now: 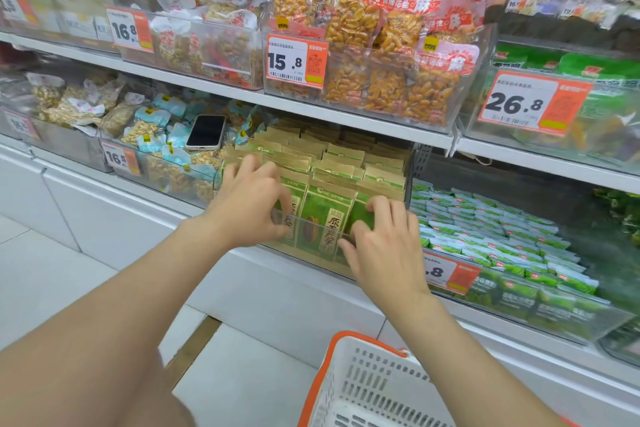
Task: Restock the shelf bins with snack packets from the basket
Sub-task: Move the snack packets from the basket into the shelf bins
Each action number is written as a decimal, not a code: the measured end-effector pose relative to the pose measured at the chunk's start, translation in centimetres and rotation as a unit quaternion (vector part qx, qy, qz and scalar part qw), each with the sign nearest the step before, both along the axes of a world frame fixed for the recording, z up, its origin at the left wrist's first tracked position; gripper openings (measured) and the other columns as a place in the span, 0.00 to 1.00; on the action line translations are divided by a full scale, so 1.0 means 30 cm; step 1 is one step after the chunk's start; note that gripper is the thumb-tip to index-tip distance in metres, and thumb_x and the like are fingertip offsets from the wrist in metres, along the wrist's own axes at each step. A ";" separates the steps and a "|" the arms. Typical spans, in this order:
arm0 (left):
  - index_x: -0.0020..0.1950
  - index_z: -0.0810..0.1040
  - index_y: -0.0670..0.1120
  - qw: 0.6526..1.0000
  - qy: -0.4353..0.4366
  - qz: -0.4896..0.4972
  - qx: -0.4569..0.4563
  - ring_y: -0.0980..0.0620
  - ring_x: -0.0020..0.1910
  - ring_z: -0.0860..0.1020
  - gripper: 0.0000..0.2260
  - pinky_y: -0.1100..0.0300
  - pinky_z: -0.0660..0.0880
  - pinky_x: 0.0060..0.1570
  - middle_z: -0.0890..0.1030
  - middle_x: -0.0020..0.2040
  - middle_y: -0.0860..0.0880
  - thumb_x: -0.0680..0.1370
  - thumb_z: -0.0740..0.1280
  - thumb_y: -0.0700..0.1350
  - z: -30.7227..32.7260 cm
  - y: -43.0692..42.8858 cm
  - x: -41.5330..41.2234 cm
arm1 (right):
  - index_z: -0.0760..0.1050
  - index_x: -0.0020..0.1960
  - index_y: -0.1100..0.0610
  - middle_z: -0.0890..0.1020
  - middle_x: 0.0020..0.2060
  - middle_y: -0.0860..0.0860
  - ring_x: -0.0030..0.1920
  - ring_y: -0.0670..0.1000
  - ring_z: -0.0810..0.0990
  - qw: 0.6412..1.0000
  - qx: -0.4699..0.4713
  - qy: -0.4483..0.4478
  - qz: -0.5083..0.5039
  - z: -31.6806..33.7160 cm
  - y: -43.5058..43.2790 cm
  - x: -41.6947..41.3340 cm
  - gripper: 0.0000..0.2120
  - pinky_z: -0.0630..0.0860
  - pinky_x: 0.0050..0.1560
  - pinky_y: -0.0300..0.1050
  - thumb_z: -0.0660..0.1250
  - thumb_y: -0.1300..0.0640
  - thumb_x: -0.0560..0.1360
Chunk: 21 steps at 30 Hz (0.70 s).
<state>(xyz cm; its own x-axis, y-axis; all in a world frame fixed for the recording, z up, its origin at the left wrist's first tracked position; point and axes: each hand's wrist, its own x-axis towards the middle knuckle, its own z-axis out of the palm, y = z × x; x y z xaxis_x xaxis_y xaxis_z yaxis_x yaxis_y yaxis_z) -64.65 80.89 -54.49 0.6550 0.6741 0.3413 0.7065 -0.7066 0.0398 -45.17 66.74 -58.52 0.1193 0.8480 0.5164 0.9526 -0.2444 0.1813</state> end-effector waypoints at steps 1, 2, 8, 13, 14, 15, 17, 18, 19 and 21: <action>0.48 0.85 0.59 1.000 0.005 0.003 0.006 0.48 0.60 0.65 0.08 0.47 0.65 0.61 0.73 0.55 0.56 0.73 0.76 0.60 -0.002 -0.006 0.008 | 0.83 0.44 0.58 0.75 0.56 0.56 0.59 0.60 0.71 1.000 -0.007 -0.003 -0.001 -0.003 -0.002 0.002 0.17 0.70 0.57 0.56 0.72 0.43 0.77; 0.49 0.85 0.59 1.000 0.003 0.005 0.013 0.49 0.59 0.66 0.08 0.48 0.65 0.61 0.74 0.56 0.56 0.75 0.75 0.60 -0.004 -0.008 0.017 | 0.84 0.43 0.58 0.76 0.56 0.56 0.60 0.61 0.71 1.000 -0.009 -0.004 -0.001 -0.001 -0.003 0.001 0.16 0.70 0.58 0.57 0.74 0.44 0.76; 0.48 0.86 0.58 1.000 0.002 0.001 0.011 0.50 0.60 0.72 0.09 0.48 0.67 0.58 0.75 0.56 0.56 0.72 0.78 0.59 -0.007 -0.011 0.077 | 0.83 0.37 0.58 0.75 0.65 0.58 0.69 0.66 0.69 1.000 -0.020 0.008 -0.015 0.037 0.017 -0.017 0.17 0.64 0.67 0.65 0.80 0.44 0.69; 0.46 0.85 0.57 0.998 -0.004 -0.026 0.064 0.51 0.57 0.74 0.08 0.47 0.66 0.58 0.76 0.52 0.59 0.73 0.77 0.59 -0.008 0.031 0.086 | 0.81 0.42 0.62 0.75 0.60 0.59 0.74 0.66 0.65 0.999 0.019 0.043 -0.008 0.023 0.054 0.017 0.17 0.70 0.67 0.68 0.77 0.47 0.73; 0.46 0.85 0.57 0.997 -0.019 -0.035 0.072 0.51 0.58 0.74 0.08 0.47 0.65 0.58 0.77 0.52 0.58 0.73 0.77 0.59 -0.009 0.039 0.090 | 0.80 0.42 0.63 0.74 0.57 0.59 0.72 0.65 0.67 0.998 0.037 0.055 -0.006 0.027 0.062 0.029 0.17 0.73 0.64 0.66 0.77 0.49 0.73; 0.46 0.85 0.57 0.996 -0.033 -0.040 0.076 0.51 0.58 0.75 0.07 0.47 0.65 0.57 0.77 0.52 0.58 0.73 0.77 0.58 -0.009 0.047 0.096 | 0.79 0.43 0.63 0.73 0.55 0.58 0.70 0.64 0.69 0.997 0.052 0.064 -0.005 0.034 0.070 0.042 0.17 0.75 0.61 0.64 0.77 0.49 0.74; 0.46 0.85 0.56 0.995 -0.043 -0.040 0.081 0.50 0.57 0.75 0.07 0.47 0.64 0.56 0.77 0.52 0.58 0.74 0.77 0.57 -0.012 0.061 0.120 | 0.79 0.44 0.63 0.72 0.53 0.57 0.66 0.62 0.69 0.996 0.054 0.066 -0.014 0.041 0.088 0.065 0.18 0.75 0.58 0.61 0.76 0.47 0.75; 0.46 0.85 0.56 0.995 -0.037 -0.038 0.082 0.50 0.56 0.75 0.07 0.47 0.64 0.56 0.77 0.51 0.58 0.73 0.77 0.57 -0.015 0.068 0.133 | 0.79 0.45 0.63 0.72 0.54 0.57 0.66 0.62 0.69 0.997 0.042 0.054 -0.024 0.041 0.100 0.070 0.19 0.74 0.59 0.60 0.75 0.45 0.76; 0.45 0.85 0.56 0.995 -0.027 -0.038 0.084 0.50 0.56 0.75 0.07 0.47 0.64 0.56 0.76 0.51 0.58 0.73 0.77 0.57 -0.019 0.076 0.144 | 0.79 0.46 0.62 0.72 0.54 0.57 0.66 0.62 0.68 0.998 0.026 0.039 -0.034 0.036 0.112 0.071 0.20 0.73 0.60 0.61 0.74 0.44 0.76; 0.45 0.85 0.55 0.996 -0.012 -0.036 0.084 0.50 0.55 0.75 0.07 0.48 0.64 0.56 0.75 0.49 0.59 0.73 0.78 0.56 -0.026 0.092 0.155 | 0.81 0.47 0.61 0.73 0.56 0.57 0.68 0.63 0.67 0.999 0.004 0.019 -0.043 0.021 0.133 0.069 0.21 0.69 0.65 0.63 0.74 0.42 0.75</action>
<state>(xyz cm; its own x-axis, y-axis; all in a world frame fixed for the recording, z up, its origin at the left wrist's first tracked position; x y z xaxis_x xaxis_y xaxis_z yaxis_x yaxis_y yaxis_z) -60.00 83.66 -55.28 0.6896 0.5585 0.4611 0.6543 -0.7533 -0.0661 -43.11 70.73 -57.89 0.2116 0.8297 0.5165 0.9338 -0.3276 0.1437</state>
